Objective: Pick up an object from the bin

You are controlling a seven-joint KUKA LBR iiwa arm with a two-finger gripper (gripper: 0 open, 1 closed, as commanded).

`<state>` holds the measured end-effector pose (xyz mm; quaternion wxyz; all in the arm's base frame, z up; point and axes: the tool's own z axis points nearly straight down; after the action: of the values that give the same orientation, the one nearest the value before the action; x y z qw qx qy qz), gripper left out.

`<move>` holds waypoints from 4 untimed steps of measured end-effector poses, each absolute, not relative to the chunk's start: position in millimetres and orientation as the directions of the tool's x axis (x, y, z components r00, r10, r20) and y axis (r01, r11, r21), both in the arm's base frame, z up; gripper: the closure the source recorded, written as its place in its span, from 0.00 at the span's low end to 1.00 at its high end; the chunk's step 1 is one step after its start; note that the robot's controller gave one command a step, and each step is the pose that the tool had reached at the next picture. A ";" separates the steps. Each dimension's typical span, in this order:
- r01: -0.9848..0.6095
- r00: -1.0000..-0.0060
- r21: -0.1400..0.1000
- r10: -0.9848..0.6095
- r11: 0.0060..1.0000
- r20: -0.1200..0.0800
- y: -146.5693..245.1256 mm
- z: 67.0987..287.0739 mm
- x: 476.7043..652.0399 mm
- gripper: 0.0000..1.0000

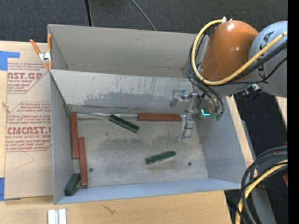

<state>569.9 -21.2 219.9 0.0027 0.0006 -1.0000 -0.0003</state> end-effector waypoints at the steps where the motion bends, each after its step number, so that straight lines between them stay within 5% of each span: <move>1: -0.001 -1.000 0.000 -0.001 1.000 -0.002 -21.3 223.9 571.4 0.00; 2: 0.000 -1.000 0.000 0.000 1.000 -0.005 -21.8 222.3 571.9 0.00; 4: 0.042 -0.999 0.001 0.042 0.999 -0.007 -18.4 119.0 553.1 0.00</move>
Offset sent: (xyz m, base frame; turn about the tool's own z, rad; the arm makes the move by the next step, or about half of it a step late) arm -0.0004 -0.0359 -0.1477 0.0753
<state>553.1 -18.4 119.0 -0.0036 -0.0208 -0.9998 -0.0006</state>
